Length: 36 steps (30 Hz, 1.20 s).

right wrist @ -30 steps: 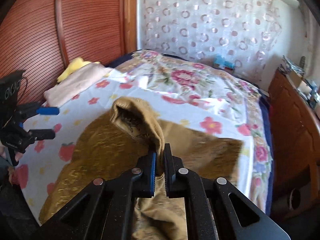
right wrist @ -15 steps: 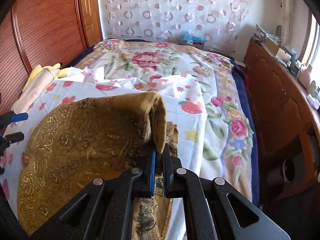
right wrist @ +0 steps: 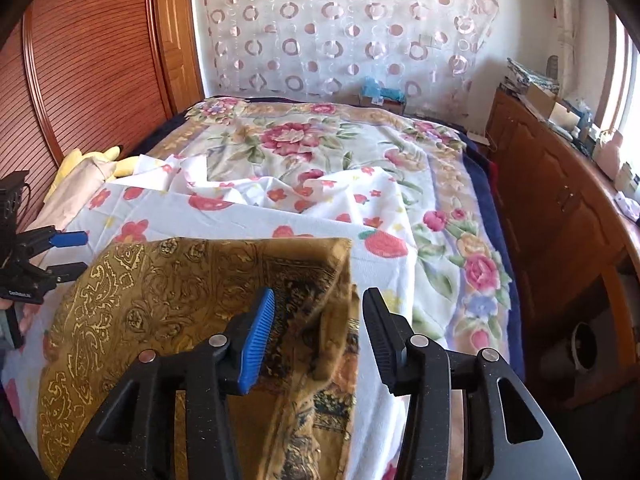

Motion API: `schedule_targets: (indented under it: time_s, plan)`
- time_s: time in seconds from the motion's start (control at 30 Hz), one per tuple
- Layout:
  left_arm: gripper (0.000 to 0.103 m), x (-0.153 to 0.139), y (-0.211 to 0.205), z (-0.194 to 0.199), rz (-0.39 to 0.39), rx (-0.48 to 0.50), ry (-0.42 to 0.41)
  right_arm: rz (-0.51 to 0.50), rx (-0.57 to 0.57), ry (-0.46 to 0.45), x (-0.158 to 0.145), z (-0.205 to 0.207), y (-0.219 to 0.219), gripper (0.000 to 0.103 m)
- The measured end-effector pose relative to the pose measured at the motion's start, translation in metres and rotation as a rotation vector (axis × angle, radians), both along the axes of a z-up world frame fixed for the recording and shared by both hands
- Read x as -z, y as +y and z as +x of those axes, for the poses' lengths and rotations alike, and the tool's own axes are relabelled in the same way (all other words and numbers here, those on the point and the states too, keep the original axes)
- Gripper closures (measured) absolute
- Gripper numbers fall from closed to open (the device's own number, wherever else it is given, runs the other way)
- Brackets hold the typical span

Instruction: Fold small clothes

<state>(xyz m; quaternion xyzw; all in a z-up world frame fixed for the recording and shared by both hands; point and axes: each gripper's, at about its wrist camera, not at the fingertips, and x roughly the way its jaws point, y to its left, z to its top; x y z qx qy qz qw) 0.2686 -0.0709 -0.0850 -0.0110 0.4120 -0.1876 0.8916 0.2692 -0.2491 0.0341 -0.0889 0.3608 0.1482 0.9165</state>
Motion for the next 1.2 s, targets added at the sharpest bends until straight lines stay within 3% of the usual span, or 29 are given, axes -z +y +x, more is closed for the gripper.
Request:
schedule_targets:
  time_s: [0.1, 0.13, 0.17, 0.3, 0.5, 0.6, 0.8, 0.87, 1.0, 1.1, 1.2]
  plan:
    - [0.022, 0.002, -0.003, 0.004, 0.012, 0.004, 0.006, -0.031, -0.041, 0.008, 0.011, 0.005, 0.002, 0.057]
    - [0.022, 0.003, -0.004, 0.005, 0.015, 0.004, 0.008, -0.057, -0.033, 0.01, 0.014, 0.008, -0.001, 0.069]
    - [0.022, 0.004, -0.004, 0.006, 0.017, 0.003, 0.012, -0.079, -0.018, 0.024, 0.019, 0.011, -0.005, 0.072]
    - [0.022, 0.006, -0.006, 0.011, 0.026, -0.006, 0.029, -0.053, 0.034, 0.115, 0.042, 0.025, -0.029, 0.072]
    - [0.022, 0.008, -0.011, 0.013, 0.04, 0.0, 0.032, 0.054, 0.026, 0.117, 0.046, 0.026, -0.05, 0.055]
    - [0.024, 0.007, -0.011, 0.013, 0.014, 0.014, 0.03, 0.077, -0.008, 0.142, 0.051, 0.03, -0.049, 0.052]
    - [0.051, 0.005, -0.009, 0.012, -0.029, 0.022, 0.038, 0.064, -0.072, 0.145, 0.055, 0.036, -0.045, 0.052]
    - [0.056, 0.005, -0.008, 0.013, -0.047, 0.021, 0.049, 0.054, -0.087, 0.146, 0.055, 0.036, -0.046, 0.06]
    - [0.073, 0.007, -0.008, 0.019, -0.08, 0.018, 0.066, 0.052, -0.106, 0.163, 0.053, 0.038, -0.045, 0.09]
    - [0.093, 0.005, -0.008, 0.018, -0.102, 0.026, 0.074, 0.076, -0.113, 0.15, 0.045, 0.033, -0.045, 0.094]
    - [0.097, -0.013, -0.007, 0.005, -0.125, 0.03, 0.018, 0.1, -0.097, 0.079, 0.031, 0.014, -0.044, 0.095]
